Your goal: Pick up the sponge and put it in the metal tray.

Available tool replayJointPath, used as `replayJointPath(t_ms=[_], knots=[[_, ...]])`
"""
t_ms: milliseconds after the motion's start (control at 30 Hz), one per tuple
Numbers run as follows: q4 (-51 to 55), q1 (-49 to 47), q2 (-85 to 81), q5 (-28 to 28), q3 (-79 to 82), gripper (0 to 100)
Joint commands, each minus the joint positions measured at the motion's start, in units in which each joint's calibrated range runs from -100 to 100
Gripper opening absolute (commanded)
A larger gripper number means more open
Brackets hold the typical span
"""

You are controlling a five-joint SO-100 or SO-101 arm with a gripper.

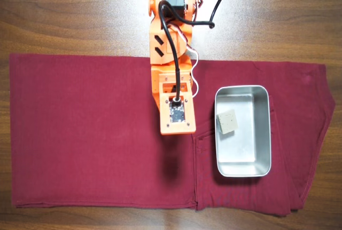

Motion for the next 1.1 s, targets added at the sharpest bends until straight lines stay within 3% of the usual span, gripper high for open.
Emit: replayJointPath(t_ms=[0, 133, 500, 633, 700, 1067], knots=[[-2.17, 0.31, -3.79, -5.52, 3.11, 0], [5.57, 0.7, -7.6, -9.82, 6.75, 0], [42.09, -1.32, -7.6, -9.18, 9.21, 0], [43.19, -1.51, -7.6, -6.79, 9.3, 0], [43.19, -1.61, -7.6, -6.74, 9.3, 6], [43.19, -1.61, -7.6, -6.74, 9.3, 6]])
